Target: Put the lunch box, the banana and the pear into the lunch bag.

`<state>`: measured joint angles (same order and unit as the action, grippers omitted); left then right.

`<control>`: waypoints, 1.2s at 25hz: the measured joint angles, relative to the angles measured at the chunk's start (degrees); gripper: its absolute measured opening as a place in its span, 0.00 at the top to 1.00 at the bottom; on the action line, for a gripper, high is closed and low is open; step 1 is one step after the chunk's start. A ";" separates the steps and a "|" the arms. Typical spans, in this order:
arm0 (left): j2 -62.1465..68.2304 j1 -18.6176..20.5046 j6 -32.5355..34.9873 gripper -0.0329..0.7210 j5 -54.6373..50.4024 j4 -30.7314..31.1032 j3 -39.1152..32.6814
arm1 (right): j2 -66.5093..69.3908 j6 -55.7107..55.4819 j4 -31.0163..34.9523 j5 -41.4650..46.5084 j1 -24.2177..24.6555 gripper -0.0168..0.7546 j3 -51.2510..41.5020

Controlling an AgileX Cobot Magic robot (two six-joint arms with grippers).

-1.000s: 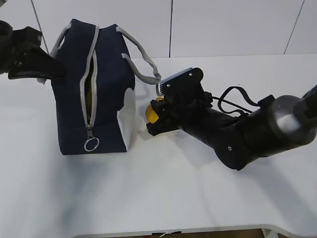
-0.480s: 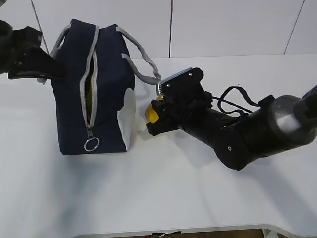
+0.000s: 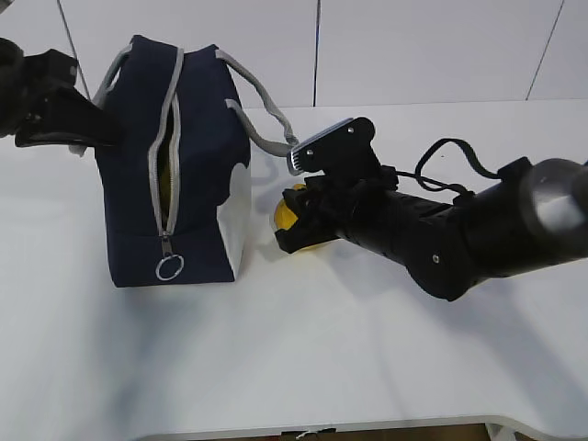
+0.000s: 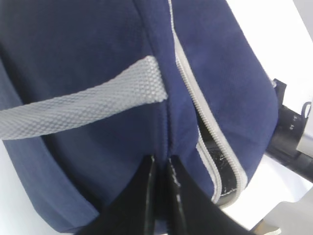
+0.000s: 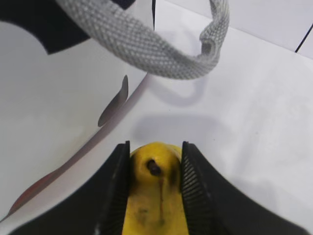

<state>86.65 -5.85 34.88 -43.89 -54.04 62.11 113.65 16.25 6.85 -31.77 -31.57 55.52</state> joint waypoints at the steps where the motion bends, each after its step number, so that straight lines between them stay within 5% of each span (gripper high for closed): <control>1: 0.00 0.00 0.00 0.97 0.00 0.00 0.00 | -0.32 0.00 0.00 1.08 0.00 0.62 0.00; 21: 0.00 0.00 0.00 0.97 -0.02 0.00 0.00 | -17.93 3.02 0.31 16.36 0.00 0.62 0.00; 30: 0.00 0.00 0.00 0.97 -0.23 0.00 0.00 | -26.13 3.14 0.31 16.87 0.00 0.62 0.00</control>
<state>86.65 -5.85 34.88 -44.13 -54.04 62.11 87.52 19.40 7.15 -14.90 -31.57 55.52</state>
